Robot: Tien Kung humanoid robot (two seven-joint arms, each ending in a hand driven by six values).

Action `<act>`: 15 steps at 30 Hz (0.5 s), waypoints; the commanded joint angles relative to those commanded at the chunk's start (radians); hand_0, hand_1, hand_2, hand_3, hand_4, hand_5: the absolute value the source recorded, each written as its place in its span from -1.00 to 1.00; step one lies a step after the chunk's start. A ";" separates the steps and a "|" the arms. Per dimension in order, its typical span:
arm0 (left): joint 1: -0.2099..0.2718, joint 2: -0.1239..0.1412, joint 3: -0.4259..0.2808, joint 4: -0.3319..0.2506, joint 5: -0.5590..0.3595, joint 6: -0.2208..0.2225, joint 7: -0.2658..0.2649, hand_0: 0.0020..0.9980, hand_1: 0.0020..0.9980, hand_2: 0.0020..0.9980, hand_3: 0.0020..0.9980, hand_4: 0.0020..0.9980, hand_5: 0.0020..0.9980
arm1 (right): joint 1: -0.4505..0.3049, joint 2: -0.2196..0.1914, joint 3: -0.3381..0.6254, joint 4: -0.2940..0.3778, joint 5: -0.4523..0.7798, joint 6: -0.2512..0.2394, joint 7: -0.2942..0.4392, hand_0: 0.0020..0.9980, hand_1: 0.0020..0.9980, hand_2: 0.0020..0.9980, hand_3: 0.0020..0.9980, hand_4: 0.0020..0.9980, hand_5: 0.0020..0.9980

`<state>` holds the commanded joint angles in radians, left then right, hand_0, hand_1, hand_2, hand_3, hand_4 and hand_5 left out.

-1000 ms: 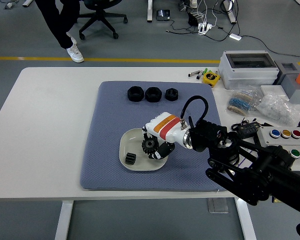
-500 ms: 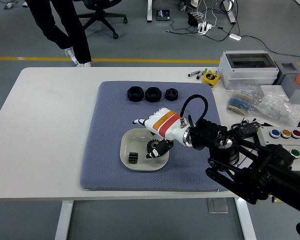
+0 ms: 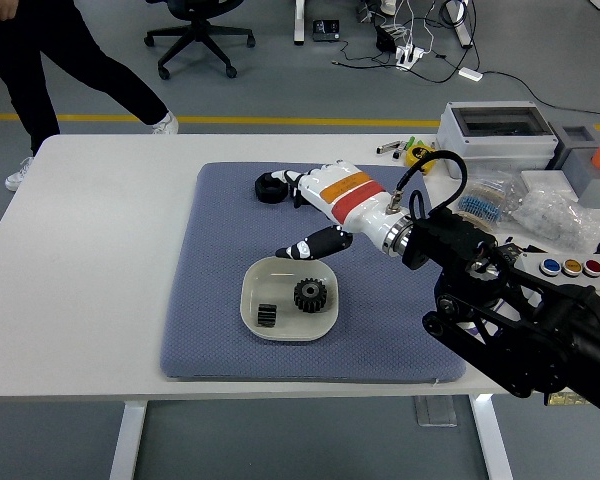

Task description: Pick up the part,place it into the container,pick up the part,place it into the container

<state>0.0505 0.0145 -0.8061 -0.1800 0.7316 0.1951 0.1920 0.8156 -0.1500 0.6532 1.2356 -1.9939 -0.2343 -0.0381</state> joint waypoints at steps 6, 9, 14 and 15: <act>-0.002 0.000 0.019 0.000 -0.020 0.003 -0.001 -0.27 0.04 0.10 -0.08 1.00 0.58 | -0.053 -0.052 0.067 0.092 0.244 -0.136 0.079 -0.23 0.14 0.39 0.50 0.99 0.14; -0.003 0.000 0.020 0.000 -0.021 0.003 0.000 -0.27 0.04 0.10 -0.08 1.00 0.58 | -0.089 -0.072 0.087 0.121 0.367 -0.145 0.117 -0.23 0.14 0.39 0.50 0.99 0.14; -0.008 -0.003 0.011 0.000 -0.014 0.003 0.004 -0.27 0.04 0.11 -0.09 1.00 0.59 | -0.181 -0.101 0.130 0.164 0.582 -0.129 0.184 0.38 0.48 0.62 0.72 1.00 0.60; -0.009 -0.002 -0.001 0.000 0.007 -0.001 0.006 -0.27 0.04 0.11 -0.09 1.00 0.59 | -0.208 -0.103 0.139 0.171 0.627 -0.132 0.211 0.38 0.48 0.62 0.72 1.00 0.60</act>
<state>0.0414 0.0125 -0.8075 -0.1800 0.7383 0.1941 0.1983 0.6076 -0.2531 0.7923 1.4062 -1.3665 -0.3662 0.1730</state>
